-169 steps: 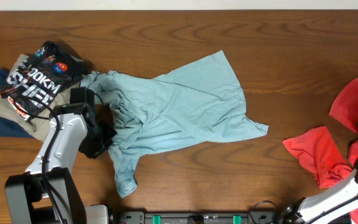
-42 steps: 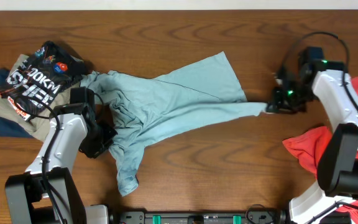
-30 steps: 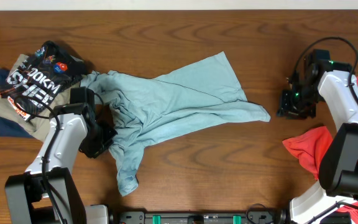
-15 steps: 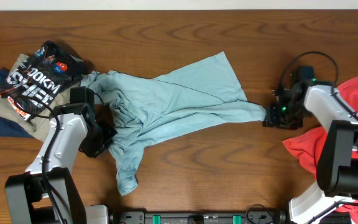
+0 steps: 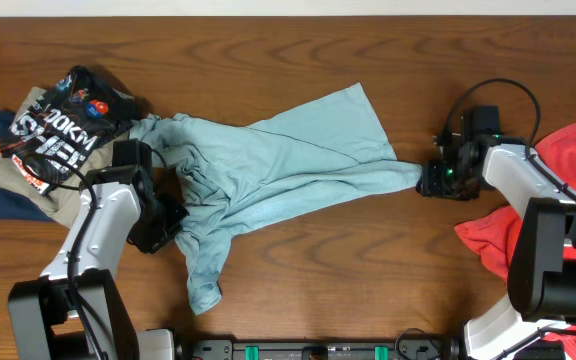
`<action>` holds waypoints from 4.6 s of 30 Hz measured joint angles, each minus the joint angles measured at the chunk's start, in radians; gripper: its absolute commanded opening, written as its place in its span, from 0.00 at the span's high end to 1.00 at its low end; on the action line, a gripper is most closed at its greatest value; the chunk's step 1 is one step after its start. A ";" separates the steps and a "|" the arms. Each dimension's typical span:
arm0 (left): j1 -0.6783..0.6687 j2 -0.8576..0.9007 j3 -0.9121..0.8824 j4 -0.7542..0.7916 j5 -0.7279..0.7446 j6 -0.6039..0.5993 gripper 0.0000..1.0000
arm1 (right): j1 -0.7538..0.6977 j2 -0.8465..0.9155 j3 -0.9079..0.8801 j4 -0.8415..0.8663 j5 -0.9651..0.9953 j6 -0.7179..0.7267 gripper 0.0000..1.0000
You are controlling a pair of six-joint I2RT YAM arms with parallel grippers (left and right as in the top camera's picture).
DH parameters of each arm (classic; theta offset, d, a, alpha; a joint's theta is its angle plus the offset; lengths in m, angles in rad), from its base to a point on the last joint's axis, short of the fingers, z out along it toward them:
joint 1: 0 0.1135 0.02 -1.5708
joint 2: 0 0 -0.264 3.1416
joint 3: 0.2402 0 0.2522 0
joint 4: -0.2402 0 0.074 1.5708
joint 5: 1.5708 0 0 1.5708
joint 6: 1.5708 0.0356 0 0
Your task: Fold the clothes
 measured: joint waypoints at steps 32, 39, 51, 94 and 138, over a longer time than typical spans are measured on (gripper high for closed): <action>0.000 0.000 0.000 0.009 0.000 0.001 0.94 | 0.035 0.009 -0.008 -0.051 -0.096 0.012 0.99; 0.000 0.000 0.000 0.004 0.000 0.009 0.94 | -0.062 0.011 0.109 -0.385 -0.106 0.002 0.99; 0.000 0.000 0.000 -0.038 0.006 0.017 0.66 | -0.177 0.011 0.213 -0.481 -0.106 -0.034 0.99; -0.211 -0.001 -0.066 -0.093 0.010 0.119 0.45 | -0.171 0.011 0.201 -0.481 -0.105 -0.075 0.99; -0.336 -0.005 -0.086 0.049 -0.133 0.186 0.51 | -0.171 0.011 0.201 -0.483 -0.094 -0.077 0.99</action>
